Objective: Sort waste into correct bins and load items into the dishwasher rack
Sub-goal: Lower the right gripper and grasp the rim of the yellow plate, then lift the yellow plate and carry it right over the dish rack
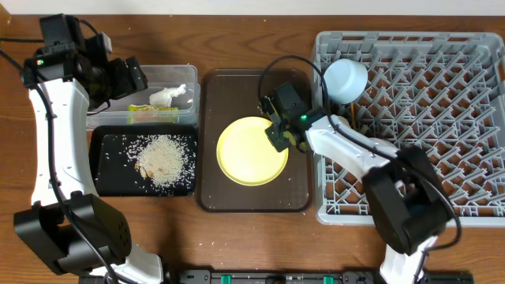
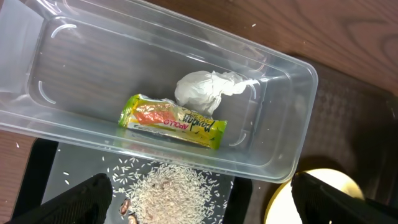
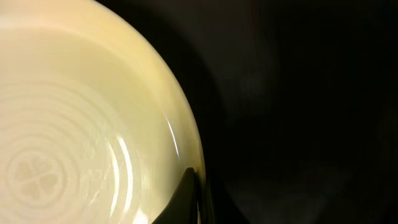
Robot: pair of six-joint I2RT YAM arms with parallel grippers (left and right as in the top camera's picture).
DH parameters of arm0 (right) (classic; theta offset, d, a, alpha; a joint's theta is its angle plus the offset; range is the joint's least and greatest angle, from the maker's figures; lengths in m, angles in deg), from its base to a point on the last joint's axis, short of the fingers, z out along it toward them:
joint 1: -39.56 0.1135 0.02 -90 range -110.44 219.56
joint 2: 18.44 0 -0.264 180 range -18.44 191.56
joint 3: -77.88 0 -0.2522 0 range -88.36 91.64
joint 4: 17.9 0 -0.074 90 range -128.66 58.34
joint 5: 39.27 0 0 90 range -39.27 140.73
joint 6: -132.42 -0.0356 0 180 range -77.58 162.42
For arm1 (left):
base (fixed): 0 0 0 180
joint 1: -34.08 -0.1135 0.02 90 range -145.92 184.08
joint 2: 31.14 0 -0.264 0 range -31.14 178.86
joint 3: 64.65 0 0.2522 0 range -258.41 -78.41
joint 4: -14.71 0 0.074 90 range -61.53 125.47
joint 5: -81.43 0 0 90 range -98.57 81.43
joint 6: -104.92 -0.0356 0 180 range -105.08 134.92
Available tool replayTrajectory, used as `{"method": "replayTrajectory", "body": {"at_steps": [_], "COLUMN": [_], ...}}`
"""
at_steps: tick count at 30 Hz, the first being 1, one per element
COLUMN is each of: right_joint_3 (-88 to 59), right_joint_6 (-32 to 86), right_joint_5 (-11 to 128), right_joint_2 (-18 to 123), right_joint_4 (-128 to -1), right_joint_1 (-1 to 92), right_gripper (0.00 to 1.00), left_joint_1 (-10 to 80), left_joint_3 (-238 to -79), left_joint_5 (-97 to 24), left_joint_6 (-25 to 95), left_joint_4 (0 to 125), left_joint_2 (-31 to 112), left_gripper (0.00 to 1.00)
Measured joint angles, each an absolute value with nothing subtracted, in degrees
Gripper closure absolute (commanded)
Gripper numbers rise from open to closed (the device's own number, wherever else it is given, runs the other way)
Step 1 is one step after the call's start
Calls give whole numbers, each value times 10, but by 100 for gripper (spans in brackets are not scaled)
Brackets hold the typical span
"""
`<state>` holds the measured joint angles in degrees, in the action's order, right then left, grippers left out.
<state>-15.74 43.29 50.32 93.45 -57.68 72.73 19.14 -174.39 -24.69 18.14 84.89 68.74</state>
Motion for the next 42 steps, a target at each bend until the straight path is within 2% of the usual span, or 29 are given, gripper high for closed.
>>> {"method": "replayTrajectory", "body": {"at_steps": [5,13,19,22,29,42], "right_joint_3": [-152,-128,-128,-128,-128,-128], "right_joint_6": [434,463,539,557,571,556], "right_joint_5": [462,171,-26,-79,-108,-95], "right_joint_2": [841,637,595,597,619,732], "right_joint_4": [-578,-566,-540,-541,-549,-551], "right_joint_1": [727,712,645,597,527,526], "right_gripper": [99,99,99,99,99,99], "left_joint_1": [191,191,191,191,191,191], "left_joint_3": [-1744,-1744,-1744,-1744,-1744,-1744], "left_joint_5": [-247,-247,-247,-247,-247,-247], "left_joint_6": [181,181,181,181,181,181], "left_joint_4": [849,849,849,849,849,849], "left_joint_2": [687,687,687,687,687,687], "left_gripper": [5,5,5,5,5,5]}}
